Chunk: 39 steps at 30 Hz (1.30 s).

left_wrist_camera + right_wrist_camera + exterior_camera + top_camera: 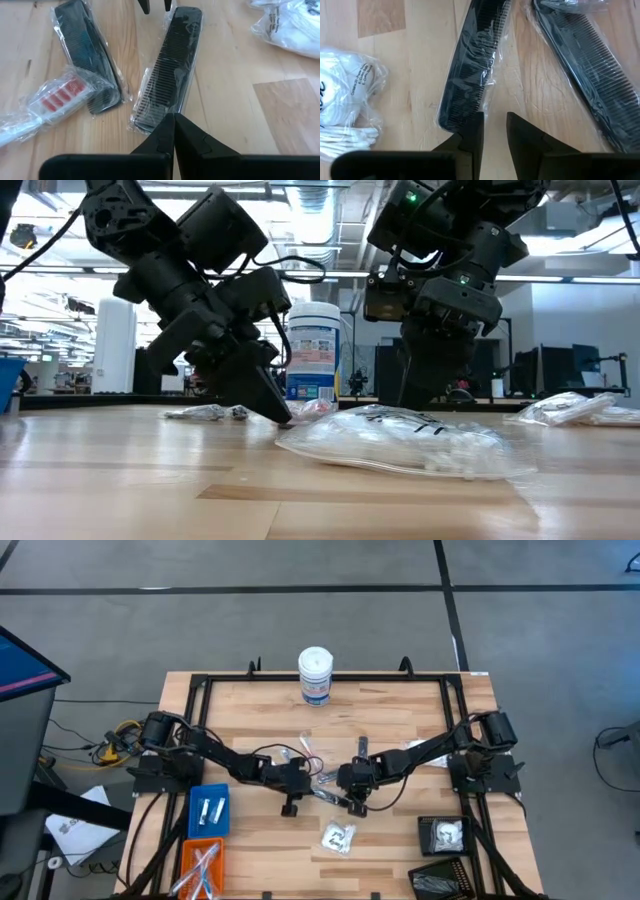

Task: Pick & Place Travel size toiletries
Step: Put the black comb into the bottom black bin

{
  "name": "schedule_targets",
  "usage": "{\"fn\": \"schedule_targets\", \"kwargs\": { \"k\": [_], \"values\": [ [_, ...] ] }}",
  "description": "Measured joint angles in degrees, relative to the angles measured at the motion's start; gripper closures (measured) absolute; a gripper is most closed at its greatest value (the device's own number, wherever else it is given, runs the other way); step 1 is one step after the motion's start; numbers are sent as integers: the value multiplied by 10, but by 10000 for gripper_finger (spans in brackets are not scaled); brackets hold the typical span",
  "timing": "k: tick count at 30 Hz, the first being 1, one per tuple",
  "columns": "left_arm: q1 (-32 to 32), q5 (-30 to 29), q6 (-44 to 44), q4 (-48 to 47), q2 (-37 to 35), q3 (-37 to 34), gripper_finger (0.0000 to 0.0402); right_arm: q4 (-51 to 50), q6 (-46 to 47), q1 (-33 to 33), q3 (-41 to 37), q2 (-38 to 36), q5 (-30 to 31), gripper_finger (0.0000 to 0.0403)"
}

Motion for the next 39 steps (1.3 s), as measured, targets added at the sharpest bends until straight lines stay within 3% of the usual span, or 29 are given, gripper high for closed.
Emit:
{"fn": "schedule_targets", "kwargs": {
  "k": [7,15,27,39],
  "values": [
    [3,17,-12,6,10,0,402,3,0,0,0,0,0,326],
    [28,100,-32,35,34,2,401,8,0,0,0,0,0,326],
    [26,89,-30,67,28,-7,402,7,0,0,0,0,0,326],
    [12,75,-32,99,-49,-68,401,7,0,0,0,0,0,326]
  ]
}}
